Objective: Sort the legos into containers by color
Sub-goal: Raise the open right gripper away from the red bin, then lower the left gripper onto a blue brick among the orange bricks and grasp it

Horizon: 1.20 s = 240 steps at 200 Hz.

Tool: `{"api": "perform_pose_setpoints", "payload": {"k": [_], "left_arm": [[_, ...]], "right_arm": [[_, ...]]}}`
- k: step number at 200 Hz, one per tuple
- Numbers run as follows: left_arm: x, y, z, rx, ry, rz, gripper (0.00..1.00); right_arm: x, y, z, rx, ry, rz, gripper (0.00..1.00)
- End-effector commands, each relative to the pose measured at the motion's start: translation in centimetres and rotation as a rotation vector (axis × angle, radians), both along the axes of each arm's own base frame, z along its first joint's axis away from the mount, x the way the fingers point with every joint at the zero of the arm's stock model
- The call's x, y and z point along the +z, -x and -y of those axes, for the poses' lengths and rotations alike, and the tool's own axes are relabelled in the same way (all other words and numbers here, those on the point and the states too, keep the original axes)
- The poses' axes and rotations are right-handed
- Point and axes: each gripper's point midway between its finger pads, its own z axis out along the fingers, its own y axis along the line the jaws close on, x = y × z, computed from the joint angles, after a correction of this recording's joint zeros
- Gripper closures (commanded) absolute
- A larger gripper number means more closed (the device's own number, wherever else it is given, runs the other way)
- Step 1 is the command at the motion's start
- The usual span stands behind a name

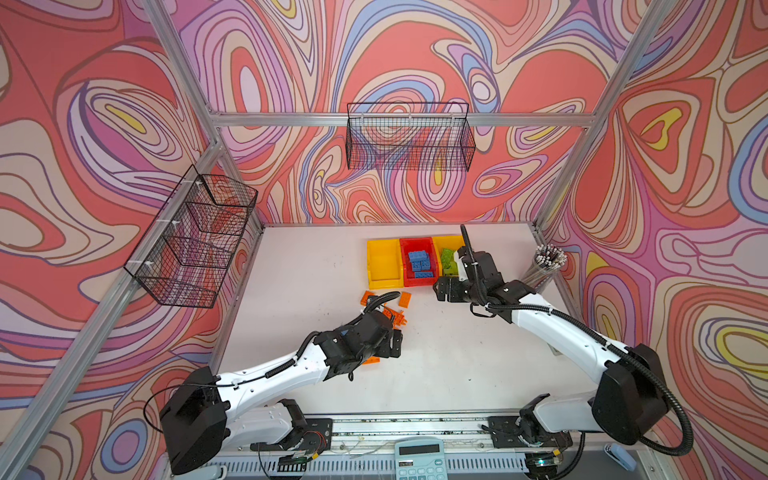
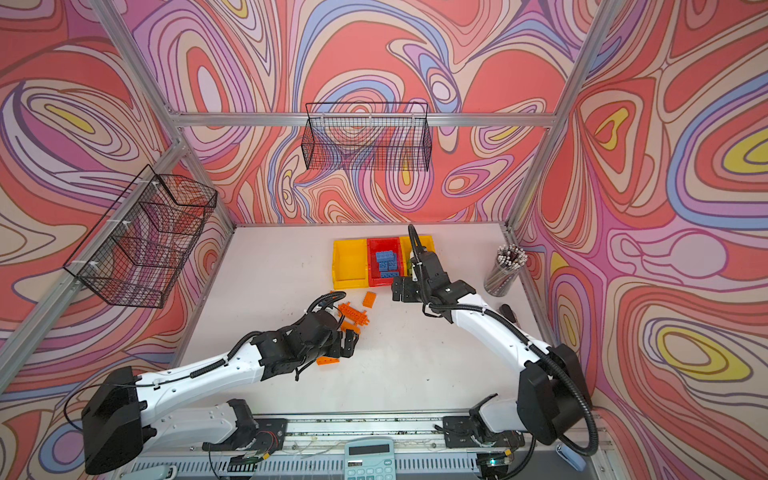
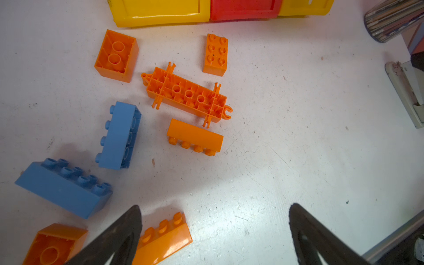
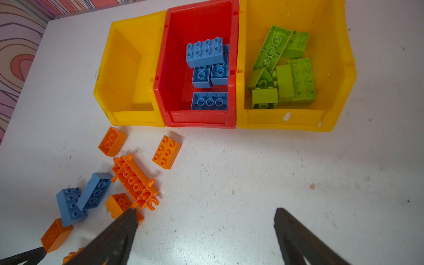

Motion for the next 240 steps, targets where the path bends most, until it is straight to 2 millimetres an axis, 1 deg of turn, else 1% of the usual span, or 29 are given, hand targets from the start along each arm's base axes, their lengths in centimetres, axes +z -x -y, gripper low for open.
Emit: {"api": "perform_pose_setpoints", "payload": {"k": [1, 21, 57, 84, 129, 163, 182, 201, 240], "left_arm": [[0.5, 0.0, 0.5, -0.029, 0.007, 0.012, 0.00], [-0.1, -0.1, 0.3, -0.030, -0.014, 0.016, 0.00], [-0.4, -0.1, 0.0, -0.011, -0.016, 0.009, 0.00], [-0.8, 0.0, -0.7, 0.000, -0.053, 0.006, 0.00], [-1.1, 0.0, -1.6, 0.010, -0.099, 0.014, 0.00], [-1.6, -0.8, -1.5, 0.000, -0.132, 0.011, 0.00], [-2.1, -1.4, -2.2, 0.022, -0.173, 0.004, 0.00], [-2.5, -1.8, -2.5, 0.030, -0.172, -0.005, 0.00], [-2.2, -3.3, -3.0, 0.046, -0.179, 0.007, 0.00]], "right_arm": [[0.0, 0.9, 0.3, -0.008, 0.000, -0.014, 0.02], [-0.1, 0.7, 0.6, -0.019, 0.013, -0.011, 0.02], [-0.5, 0.6, 0.5, -0.014, 0.025, -0.027, 0.02], [-0.7, 0.9, 0.6, -0.016, 0.016, -0.026, 0.02], [-2.1, 1.2, 0.9, -0.035, 0.029, -0.061, 0.02], [-2.0, 1.4, 1.4, -0.057, 0.034, -0.052, 0.02], [-1.8, 1.4, 1.5, -0.060, 0.037, -0.053, 0.02], [-1.8, 1.2, 1.4, -0.060, 0.045, -0.056, 0.02], [-1.4, 0.7, 0.9, -0.056, 0.018, -0.055, 0.02]]}}
